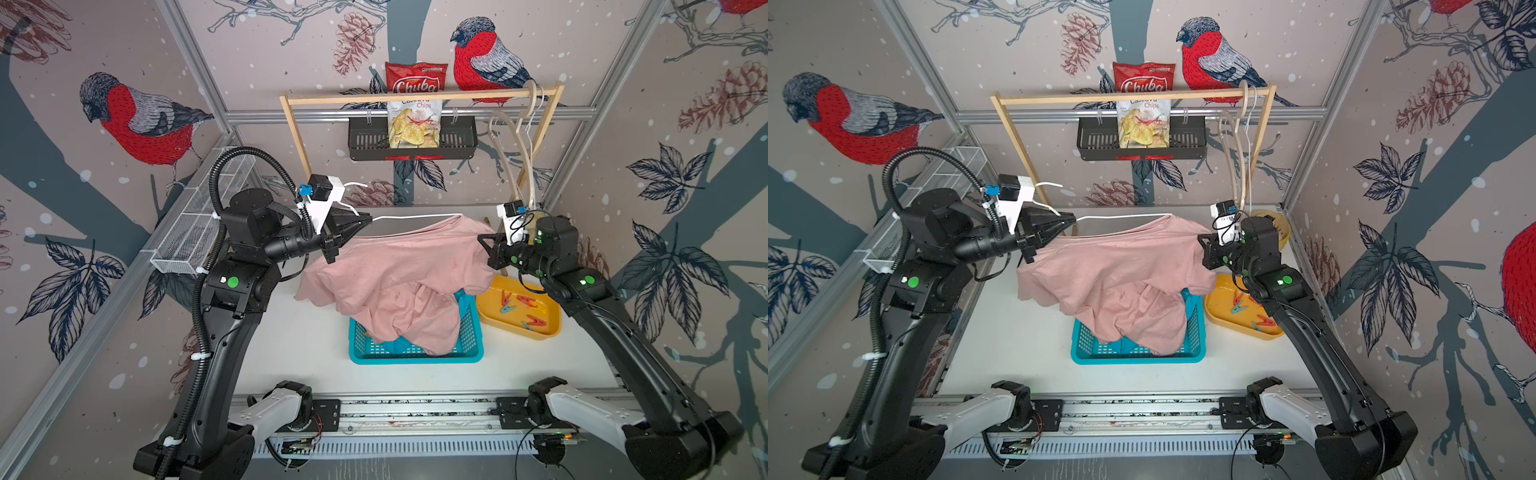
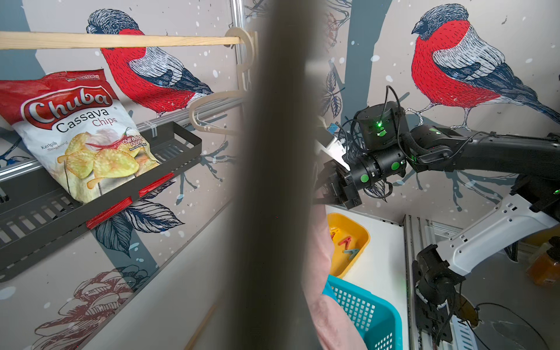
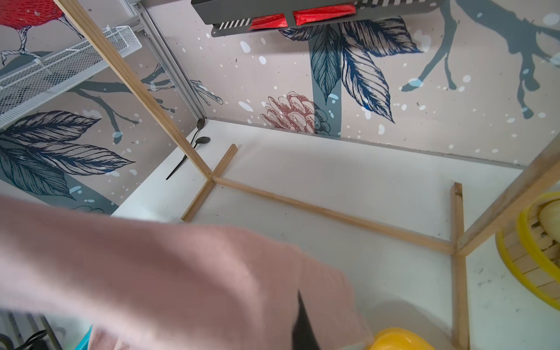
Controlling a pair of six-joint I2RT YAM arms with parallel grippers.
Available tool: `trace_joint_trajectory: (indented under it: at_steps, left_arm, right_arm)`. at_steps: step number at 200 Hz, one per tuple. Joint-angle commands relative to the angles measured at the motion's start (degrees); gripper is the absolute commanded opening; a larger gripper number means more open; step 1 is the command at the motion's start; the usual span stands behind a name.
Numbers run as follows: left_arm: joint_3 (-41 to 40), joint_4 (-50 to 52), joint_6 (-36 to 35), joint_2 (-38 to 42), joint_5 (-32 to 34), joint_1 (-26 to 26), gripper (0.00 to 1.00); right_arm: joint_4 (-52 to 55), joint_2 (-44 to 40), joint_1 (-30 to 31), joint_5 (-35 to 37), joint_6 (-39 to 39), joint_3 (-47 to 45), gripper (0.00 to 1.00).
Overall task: Remove the clothespins securing t-shirts to the hanger
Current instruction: Remove the T-shirt from the hanger.
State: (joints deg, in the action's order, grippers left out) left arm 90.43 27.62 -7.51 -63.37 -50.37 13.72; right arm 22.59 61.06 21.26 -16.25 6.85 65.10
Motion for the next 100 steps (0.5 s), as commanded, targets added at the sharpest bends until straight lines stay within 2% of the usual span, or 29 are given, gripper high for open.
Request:
trace_joint_trajectory:
  at_steps: [1, 100]
  left_arm:
    - [1.40, -1.12, -0.60, -0.34, 0.17, -0.09, 0.00]
    - [7.75, 3.75, -0.87, -4.37, 2.57, 1.09, 0.00]
  right_arm:
    - [-2.84, 0.07, -0.38, -1.27, 3.24, -0.71, 0.00]
    - [-3.78, 2.05, -0.37, -5.96, 5.86, -5.24, 0.00]
